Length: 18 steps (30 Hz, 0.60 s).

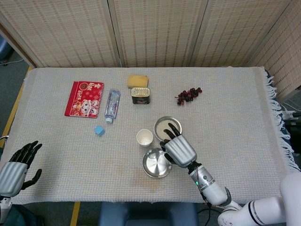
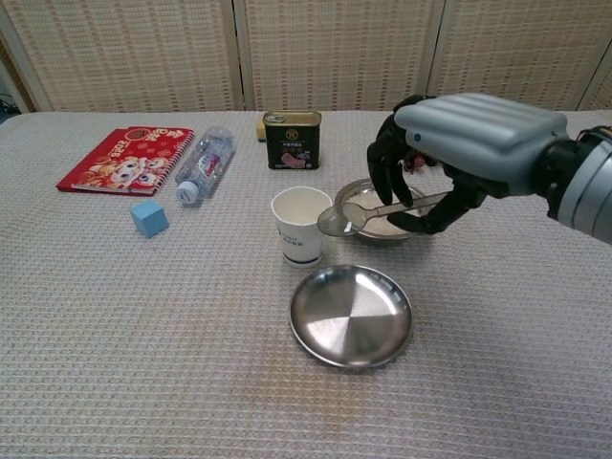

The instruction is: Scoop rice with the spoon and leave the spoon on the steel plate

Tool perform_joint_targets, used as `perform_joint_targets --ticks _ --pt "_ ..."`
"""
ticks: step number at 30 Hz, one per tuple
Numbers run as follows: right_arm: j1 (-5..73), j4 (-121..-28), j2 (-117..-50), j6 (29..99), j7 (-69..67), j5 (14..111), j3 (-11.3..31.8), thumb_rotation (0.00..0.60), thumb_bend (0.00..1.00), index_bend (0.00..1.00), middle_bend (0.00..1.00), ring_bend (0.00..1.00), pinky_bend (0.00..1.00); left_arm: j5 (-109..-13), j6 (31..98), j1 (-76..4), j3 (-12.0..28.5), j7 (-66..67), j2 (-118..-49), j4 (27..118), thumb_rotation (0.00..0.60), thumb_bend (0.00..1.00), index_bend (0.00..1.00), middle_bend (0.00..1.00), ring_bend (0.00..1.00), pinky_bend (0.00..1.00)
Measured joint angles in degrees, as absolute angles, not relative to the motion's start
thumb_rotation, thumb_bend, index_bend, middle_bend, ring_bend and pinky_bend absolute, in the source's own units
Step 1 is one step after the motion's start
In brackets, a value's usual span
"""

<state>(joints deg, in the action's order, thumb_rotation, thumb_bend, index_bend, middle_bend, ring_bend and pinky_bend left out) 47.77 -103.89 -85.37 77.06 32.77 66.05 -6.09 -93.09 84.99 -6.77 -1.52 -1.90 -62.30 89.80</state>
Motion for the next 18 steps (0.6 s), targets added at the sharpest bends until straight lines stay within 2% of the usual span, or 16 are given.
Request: perform_joint_targets --ticks 12,16,18 --pt "41.8 -84.3 -99.6 73.3 28.4 73.5 -6.1 0.6 0.36 0.69 0.6 0.13 0.0 -93.0 85.3 -6.6 -1.6 -3.8 -61.8 89.3 0.6 0.41 0.0 0.0 0.05 0.17" --pt "40.6 -81.8 -101.7 71.4 28.8 74.4 -5.3 0.6 0.36 0.61 0.57 0.12 0.0 -92.9 85.1 -6.6 -1.6 -4.0 -61.7 89.0 0.6 0.41 0.0 0.0 0.05 0.17" --pt "40.2 -81.2 -102.3 70.6 29.5 74.5 -4.8 0.6 0.36 0.54 0.53 0.11 0.0 -92.9 85.0 -6.7 -1.6 -4.0 -61.7 89.0 0.6 0.42 0.0 0.0 0.06 0.17"
